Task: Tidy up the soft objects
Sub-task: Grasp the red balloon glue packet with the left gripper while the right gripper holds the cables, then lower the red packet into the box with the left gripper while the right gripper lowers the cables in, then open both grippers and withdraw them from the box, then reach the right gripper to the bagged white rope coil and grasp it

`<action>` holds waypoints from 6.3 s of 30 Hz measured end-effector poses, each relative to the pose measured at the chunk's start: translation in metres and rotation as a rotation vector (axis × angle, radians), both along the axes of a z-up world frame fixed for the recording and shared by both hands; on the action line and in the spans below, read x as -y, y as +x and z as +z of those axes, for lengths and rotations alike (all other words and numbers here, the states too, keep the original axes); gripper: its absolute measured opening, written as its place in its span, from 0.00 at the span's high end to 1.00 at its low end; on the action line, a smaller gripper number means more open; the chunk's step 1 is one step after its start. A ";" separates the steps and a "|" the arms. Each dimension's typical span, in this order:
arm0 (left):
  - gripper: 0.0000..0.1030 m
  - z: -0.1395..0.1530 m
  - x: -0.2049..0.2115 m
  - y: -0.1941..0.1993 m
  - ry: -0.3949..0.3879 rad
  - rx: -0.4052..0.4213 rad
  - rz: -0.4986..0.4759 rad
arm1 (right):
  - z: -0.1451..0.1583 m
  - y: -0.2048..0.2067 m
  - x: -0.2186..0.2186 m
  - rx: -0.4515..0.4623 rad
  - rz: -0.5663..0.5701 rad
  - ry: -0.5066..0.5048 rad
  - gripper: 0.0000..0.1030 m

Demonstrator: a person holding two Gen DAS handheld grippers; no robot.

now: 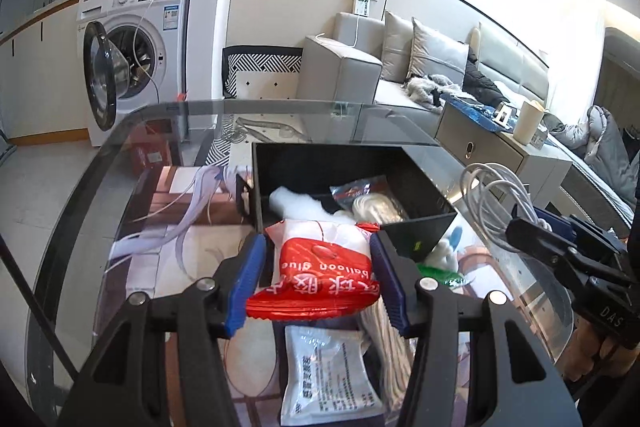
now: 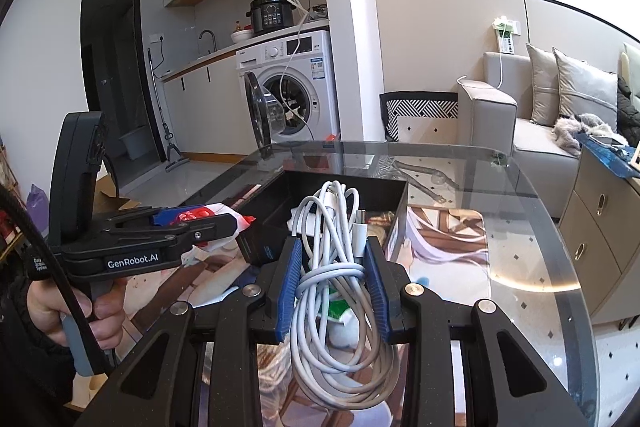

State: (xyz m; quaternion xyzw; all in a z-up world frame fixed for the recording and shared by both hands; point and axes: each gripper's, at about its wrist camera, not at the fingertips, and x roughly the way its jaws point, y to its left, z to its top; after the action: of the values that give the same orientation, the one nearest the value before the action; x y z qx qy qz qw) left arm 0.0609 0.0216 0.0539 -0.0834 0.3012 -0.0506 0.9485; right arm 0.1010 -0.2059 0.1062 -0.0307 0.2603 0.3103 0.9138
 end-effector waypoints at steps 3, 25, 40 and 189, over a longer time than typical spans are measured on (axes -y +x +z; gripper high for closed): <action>0.48 0.005 0.000 0.004 0.000 0.012 -0.001 | 0.005 0.007 -0.004 -0.004 0.005 0.000 0.69; 0.48 0.012 0.000 0.052 -0.031 0.005 0.003 | 0.017 0.067 -0.041 -0.068 0.041 -0.066 0.69; 0.48 -0.001 -0.006 0.085 -0.072 -0.048 0.024 | 0.000 0.112 -0.062 -0.121 0.089 -0.140 0.69; 0.00 -0.054 -0.019 -0.016 0.082 -0.135 0.055 | -0.089 0.005 -0.065 -0.288 0.033 -0.305 0.31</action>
State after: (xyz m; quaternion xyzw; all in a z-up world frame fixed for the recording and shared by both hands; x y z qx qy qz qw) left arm 0.0444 0.0410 -0.0001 -0.0561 0.3639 -0.0067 0.9297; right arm 0.1063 -0.1409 0.0173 -0.1284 0.4315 0.2836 0.8467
